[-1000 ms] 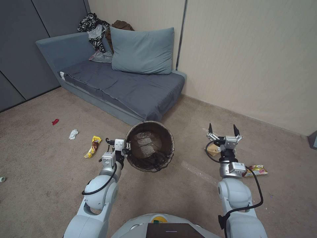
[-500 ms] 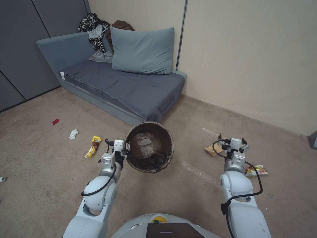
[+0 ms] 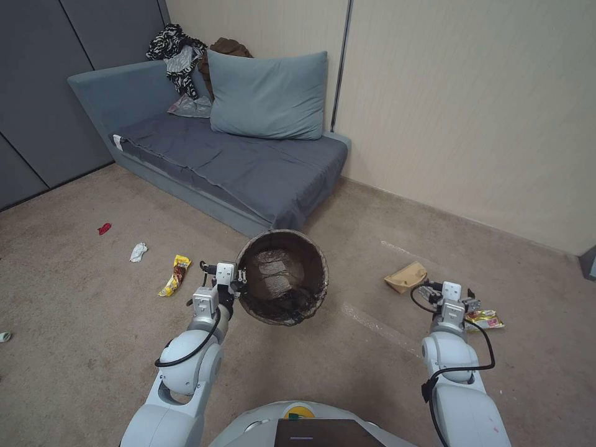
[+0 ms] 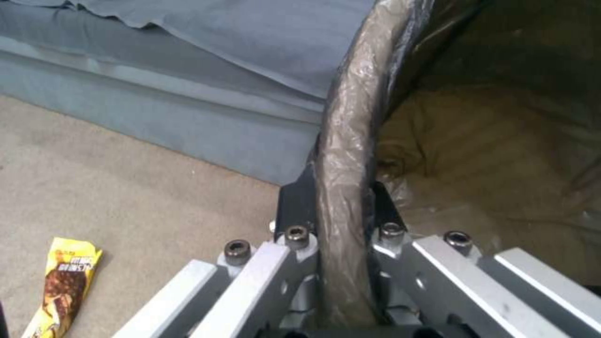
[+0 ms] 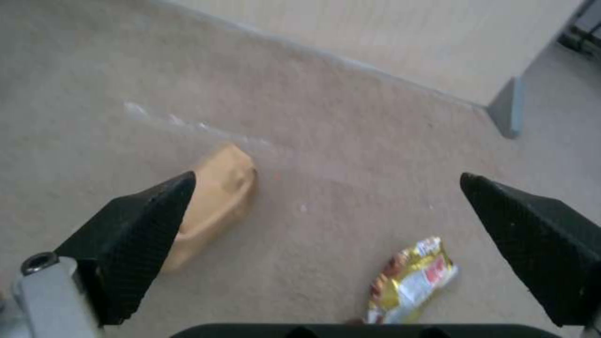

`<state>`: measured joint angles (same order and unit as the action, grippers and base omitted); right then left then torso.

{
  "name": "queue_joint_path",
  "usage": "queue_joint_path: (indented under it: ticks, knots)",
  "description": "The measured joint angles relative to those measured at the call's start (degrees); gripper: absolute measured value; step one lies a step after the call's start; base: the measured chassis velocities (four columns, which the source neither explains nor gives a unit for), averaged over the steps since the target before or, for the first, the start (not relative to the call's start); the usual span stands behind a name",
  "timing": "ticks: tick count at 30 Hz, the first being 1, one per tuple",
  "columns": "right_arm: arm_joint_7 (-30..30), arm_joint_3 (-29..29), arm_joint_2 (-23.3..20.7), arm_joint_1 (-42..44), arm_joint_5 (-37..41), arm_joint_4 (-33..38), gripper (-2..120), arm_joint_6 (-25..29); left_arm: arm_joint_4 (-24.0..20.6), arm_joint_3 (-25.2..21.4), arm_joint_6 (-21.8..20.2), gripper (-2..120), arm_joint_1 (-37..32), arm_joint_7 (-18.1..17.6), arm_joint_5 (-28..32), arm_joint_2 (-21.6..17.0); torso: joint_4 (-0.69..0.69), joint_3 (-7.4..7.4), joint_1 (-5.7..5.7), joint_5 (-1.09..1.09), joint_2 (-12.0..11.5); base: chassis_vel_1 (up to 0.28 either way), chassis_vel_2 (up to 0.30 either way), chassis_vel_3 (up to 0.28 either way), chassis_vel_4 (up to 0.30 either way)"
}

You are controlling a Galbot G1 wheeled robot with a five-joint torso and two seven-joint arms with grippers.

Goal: Pick up the trash bin, then pick up the garbage from the floor and place it into the trash bin.

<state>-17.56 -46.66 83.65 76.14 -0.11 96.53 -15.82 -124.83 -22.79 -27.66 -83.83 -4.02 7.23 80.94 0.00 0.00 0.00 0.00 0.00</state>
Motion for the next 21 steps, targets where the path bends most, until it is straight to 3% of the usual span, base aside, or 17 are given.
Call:
queue_joint_path:
  ticks: [9,21]
  knots:
    - [-0.79,-1.58,-0.39,-1.13,0.1,-6.54,100,0.7,-0.03,-0.05,0.04,3,-0.03,0.0,0.0,-0.01,0.0,0.0,0.0,0.01,0.0,0.0,0.0,0.0,0.0]
    - [-0.93,-1.84,-0.43,-1.41,0.05,-7.85,100,0.92,-0.06,-0.06,0.05,3,-0.03,-0.01,-0.01,-0.01,-0.01,0.0,0.0,0.0,0.0,0.0,0.0,0.0,0.0]
